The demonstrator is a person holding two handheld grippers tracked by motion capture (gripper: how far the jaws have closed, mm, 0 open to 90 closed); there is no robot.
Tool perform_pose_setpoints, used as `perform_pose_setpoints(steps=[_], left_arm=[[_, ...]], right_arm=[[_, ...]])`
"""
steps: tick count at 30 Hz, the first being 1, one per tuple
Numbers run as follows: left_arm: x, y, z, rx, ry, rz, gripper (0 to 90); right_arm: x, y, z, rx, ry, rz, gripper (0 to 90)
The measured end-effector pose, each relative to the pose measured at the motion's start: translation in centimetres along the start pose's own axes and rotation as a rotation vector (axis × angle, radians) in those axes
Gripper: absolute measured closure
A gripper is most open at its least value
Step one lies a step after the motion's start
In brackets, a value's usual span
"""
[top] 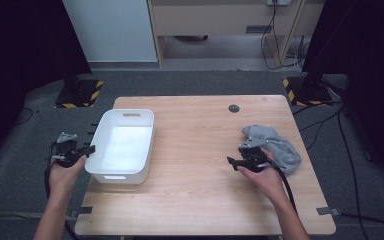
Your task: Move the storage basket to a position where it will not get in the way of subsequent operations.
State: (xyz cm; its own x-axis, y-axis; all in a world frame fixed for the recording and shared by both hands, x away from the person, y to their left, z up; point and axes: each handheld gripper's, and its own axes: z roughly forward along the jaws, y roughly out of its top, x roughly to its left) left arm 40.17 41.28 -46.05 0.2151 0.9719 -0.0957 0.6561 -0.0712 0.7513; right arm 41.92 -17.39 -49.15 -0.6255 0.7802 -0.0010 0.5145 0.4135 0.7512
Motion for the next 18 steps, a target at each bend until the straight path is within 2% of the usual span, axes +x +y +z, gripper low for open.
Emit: perform_pose_setpoints(steps=[14,18], left_arm=[[0.30,-0.09,-0.07,-0.005,-0.004,0.003,80.6],[0.36,-0.27,-0.13,-0.026,-0.005,0.012,79.3]], right_arm=[[0.02,-0.02,0.05,0.002,-0.001,-0.003,39.3],[0.02,-0.01,0.06,0.003,0.001,-0.003,38.3]])
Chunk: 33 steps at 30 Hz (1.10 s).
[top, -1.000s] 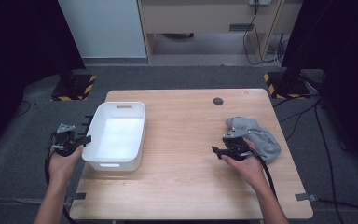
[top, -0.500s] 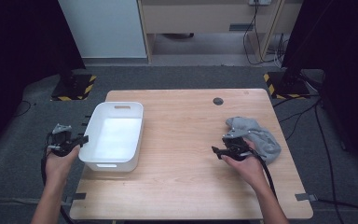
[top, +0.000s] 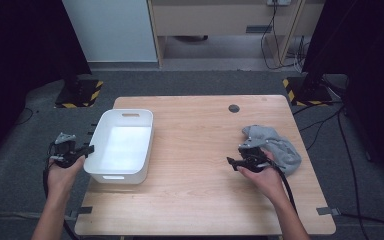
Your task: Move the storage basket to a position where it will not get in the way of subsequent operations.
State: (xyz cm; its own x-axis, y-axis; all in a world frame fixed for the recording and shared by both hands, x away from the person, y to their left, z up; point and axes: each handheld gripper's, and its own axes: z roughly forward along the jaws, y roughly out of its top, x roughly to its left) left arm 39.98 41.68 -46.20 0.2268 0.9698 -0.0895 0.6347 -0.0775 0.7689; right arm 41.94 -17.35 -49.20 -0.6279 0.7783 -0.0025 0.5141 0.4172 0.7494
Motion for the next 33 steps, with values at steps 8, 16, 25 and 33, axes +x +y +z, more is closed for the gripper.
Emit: perform_pose_setpoints(steps=[8,16,25,33], left_arm=[[-1.2,0.2,-1.1,-0.089,0.043,0.085,46.7],[-2.7,1.6,-2.3,-0.121,0.054,0.108,29.3],[-5.7,2.7,-2.8,-0.120,0.027,0.147,21.6],[-8.7,3.8,-2.8,-0.138,-0.026,0.161,17.3]], right_arm=[[0.1,0.1,0.1,-0.006,0.001,-0.018,34.1],[0.3,0.3,-0.1,-0.023,-0.026,-0.037,24.7],[0.0,0.9,-1.2,-0.064,-0.067,-0.059,20.0],[-0.8,1.5,-2.9,-0.109,-0.135,-0.060,25.7]])
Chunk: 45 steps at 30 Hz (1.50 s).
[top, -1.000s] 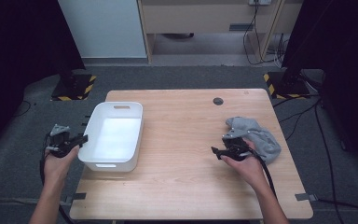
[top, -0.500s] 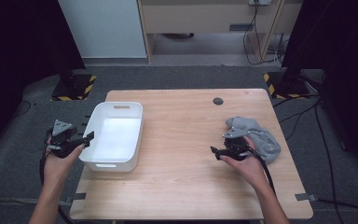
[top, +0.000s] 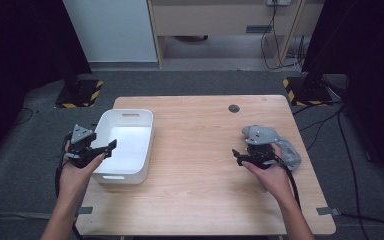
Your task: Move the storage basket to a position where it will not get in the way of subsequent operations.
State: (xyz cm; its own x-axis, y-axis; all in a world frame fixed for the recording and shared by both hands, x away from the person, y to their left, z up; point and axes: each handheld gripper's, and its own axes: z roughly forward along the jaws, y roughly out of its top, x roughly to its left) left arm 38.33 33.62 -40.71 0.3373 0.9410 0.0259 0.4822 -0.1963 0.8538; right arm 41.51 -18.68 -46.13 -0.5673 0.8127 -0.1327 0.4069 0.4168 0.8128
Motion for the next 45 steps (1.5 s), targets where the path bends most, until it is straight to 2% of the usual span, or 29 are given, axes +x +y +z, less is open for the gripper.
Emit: perform_pose_setpoints(steps=[5,9,12,17,21,25,26,32,34,36,38,39,41,43,45], left_arm=[[-1.0,0.5,0.4,0.000,-0.023,0.005,14.7],[-1.8,0.7,0.9,0.003,-0.040,-0.008,12.6],[-2.9,0.9,1.2,0.010,-0.052,0.000,11.3],[-4.0,1.3,1.8,0.013,-0.078,0.008,11.2],[-4.4,1.5,2.2,0.017,-0.085,0.007,11.0],[-5.3,1.9,2.7,0.005,-0.112,-0.011,11.1],[-6.0,2.2,3.0,0.003,-0.117,0.000,11.0],[-7.6,2.9,3.6,0.009,-0.137,0.027,11.0],[-8.2,3.2,3.9,0.017,-0.133,0.039,10.9],[-8.8,3.3,4.3,0.011,-0.159,0.030,10.9],[-9.4,3.4,4.5,0.011,-0.164,0.043,10.9],[-10.0,3.4,4.8,0.010,-0.180,0.048,10.9],[-10.3,3.4,4.9,0.013,-0.183,0.054,10.9],[-11.3,3.5,5.3,0.012,-0.208,0.065,10.9],[-11.5,3.4,5.4,0.012,-0.214,0.067,10.9]], right_arm=[[-1.1,-0.3,-0.6,-0.017,-0.029,0.025,30.5],[-1.3,-0.3,-0.7,-0.023,-0.036,0.030,31.5],[-1.2,-0.2,-0.8,-0.027,-0.046,0.020,32.8],[-1.5,-0.2,-1.0,-0.026,-0.064,0.022,32.4],[-1.7,-0.3,-1.0,-0.022,-0.076,0.023,30.8],[-2.3,-0.5,-1.1,-0.016,-0.092,0.034,26.6],[-2.4,-0.5,-1.1,-0.011,-0.096,0.039,25.4],[-3.0,-0.8,-1.3,-0.001,-0.120,0.048,22.4],[-3.2,-0.9,-1.3,0.006,-0.132,0.044,20.9],[-3.3,-1.0,-1.3,0.012,-0.149,0.042,19.8],[-3.4,-1.1,-1.3,0.015,-0.152,0.038,19.6],[-3.5,-1.2,-1.2,0.019,-0.157,0.035,19.3],[-3.5,-1.2,-1.2,0.021,-0.157,0.038,18.9],[-3.6,-1.3,-1.1,0.032,-0.159,0.044,17.8],[-3.6,-1.4,-1.0,0.040,-0.164,0.041,17.9]])
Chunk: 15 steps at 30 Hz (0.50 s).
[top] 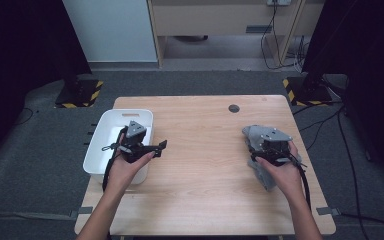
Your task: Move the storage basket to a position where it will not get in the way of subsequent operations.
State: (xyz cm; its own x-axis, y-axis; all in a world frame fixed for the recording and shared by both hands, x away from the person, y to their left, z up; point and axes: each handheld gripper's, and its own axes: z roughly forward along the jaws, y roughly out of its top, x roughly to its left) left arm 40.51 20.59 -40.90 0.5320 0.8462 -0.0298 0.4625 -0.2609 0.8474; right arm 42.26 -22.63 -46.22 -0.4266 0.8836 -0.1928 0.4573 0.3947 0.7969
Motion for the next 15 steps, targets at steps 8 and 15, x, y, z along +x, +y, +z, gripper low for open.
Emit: perform_pose_setpoints(steps=[8,15], left_arm=[[-1.8,-0.5,2.6,0.018,-0.050,0.018,10.9],[-3.3,-1.2,4.4,0.038,-0.079,0.041,10.9]], right_arm=[[-0.2,-0.7,0.7,0.029,-0.039,-0.037,21.0],[-0.7,-1.3,1.4,0.090,-0.081,-0.034,21.3]])
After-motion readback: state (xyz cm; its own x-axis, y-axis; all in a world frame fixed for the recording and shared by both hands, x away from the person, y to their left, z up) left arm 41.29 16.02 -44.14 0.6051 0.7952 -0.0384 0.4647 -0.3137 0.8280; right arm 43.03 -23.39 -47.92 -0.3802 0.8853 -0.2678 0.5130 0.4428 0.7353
